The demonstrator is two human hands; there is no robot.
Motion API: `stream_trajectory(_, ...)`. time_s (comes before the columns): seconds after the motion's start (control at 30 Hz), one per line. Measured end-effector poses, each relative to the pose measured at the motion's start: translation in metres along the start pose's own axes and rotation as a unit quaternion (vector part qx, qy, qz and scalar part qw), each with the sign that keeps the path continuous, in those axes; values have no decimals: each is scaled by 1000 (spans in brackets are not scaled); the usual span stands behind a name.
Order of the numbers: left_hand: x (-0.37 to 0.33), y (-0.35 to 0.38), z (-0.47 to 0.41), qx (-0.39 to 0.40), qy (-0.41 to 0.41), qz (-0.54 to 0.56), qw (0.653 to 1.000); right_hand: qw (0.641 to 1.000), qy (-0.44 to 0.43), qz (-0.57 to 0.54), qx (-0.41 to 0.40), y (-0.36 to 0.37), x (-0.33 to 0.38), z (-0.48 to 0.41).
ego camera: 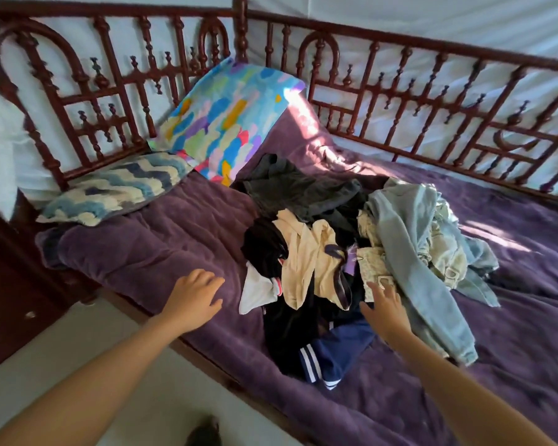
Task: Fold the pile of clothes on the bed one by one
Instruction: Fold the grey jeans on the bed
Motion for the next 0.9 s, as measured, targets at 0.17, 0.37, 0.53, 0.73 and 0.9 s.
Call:
stream_trajectory(0.17,47,-17,-58,32,15,4,999,996,63,-51,-38,-6,22,-2)
stream_trajectory(0.37,57,-5,-117,82,45,8,996,992,117,-52,3,34,43,6)
stream_trajectory(0.53,-16,26,-146,138,121,61,981,983,176,-60,15,31,8,11)
stream_trajectory(0.73,-102,33,-186,167,194,35,966,970,212,-110,-39,-20,-46,-25)
stream_trajectory(0.9,-145,32,-236,182,193,39,963,976,189,-112,-15,-41,-75,-93)
Point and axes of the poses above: each hand's wrist, its own z-axis away from the middle knuckle, its own y-axis out of the palm, x = y × z, the point moved 8 cm from there along -z, towards the middle knuckle, and after that the axes turned 12 degrees about x, right-handed, at the moved point
